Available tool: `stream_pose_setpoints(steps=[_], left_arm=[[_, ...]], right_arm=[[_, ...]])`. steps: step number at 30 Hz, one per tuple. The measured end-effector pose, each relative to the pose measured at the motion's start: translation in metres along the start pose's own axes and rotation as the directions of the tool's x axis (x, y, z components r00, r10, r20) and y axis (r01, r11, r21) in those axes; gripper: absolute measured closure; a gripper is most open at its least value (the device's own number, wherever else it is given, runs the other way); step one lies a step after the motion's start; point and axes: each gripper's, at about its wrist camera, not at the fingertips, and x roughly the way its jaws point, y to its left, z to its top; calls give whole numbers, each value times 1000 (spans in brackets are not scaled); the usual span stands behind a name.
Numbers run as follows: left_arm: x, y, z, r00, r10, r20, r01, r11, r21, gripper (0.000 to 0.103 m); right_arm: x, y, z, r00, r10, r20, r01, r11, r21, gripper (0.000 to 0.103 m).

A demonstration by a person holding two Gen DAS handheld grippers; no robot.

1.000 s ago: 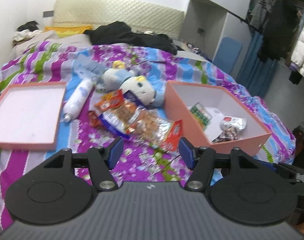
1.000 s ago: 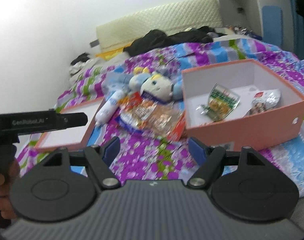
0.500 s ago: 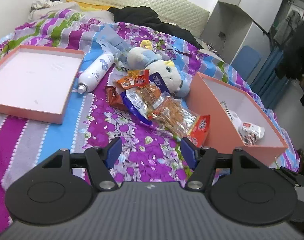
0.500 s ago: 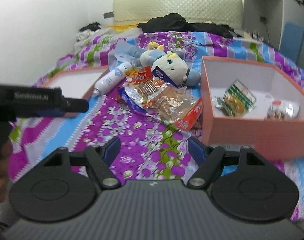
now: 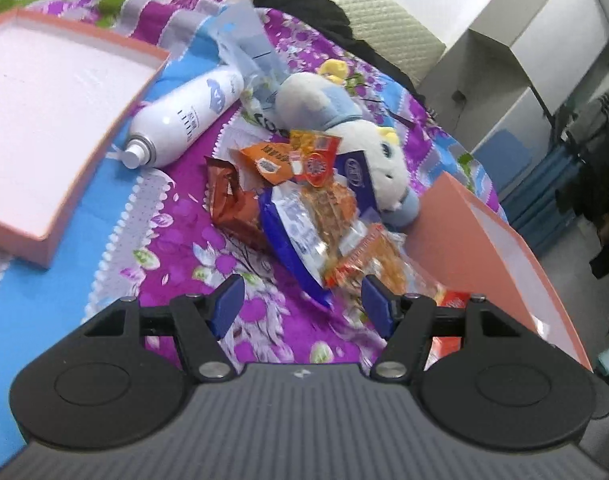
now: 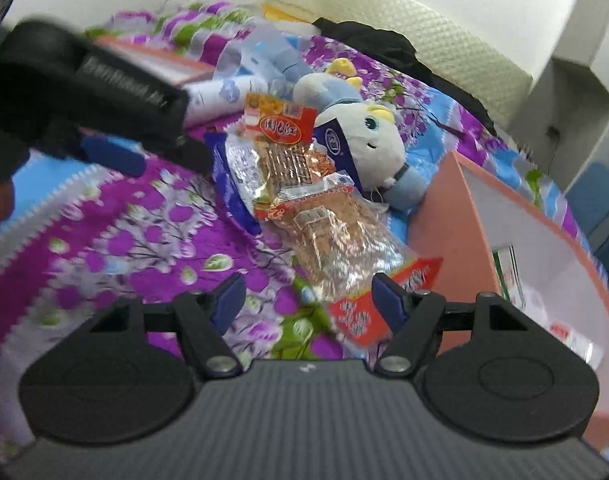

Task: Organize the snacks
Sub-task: 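Grasp the blue cabbage snack bag with the left tool while the right grasps the clear pastry pack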

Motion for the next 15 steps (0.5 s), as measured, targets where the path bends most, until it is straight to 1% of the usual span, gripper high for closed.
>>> stream_pose_setpoints(steps=[3, 5, 7, 10, 12, 15], left_arm=[[24, 10, 7, 1000, -8, -3, 7, 999, -44, 34], [36, 15, 12, 1000, 10, 1, -10, 998, -61, 35], [44, 18, 16, 1000, 9, 9, -9, 997, -73, 35], [56, 19, 22, 1000, -19, 9, 19, 996, -85, 42], [63, 16, 23, 1000, -29, 6, 29, 997, -71, 45], [72, 13, 23, 1000, -24, 10, 24, 998, -52, 51]], right_arm=[[24, 6, 5, 999, -39, -19, 38, 999, -34, 32], [36, 10, 10, 999, -49, -20, 49, 998, -39, 32], [47, 14, 13, 998, -57, -29, 56, 997, -54, 36], [61, 18, 14, 997, -74, -35, 71, 995, -75, 38], [68, 18, 14, 996, -81, -34, 78, 993, -84, 38], [77, 20, 14, 996, -74, -40, 69, 992, -108, 38]])
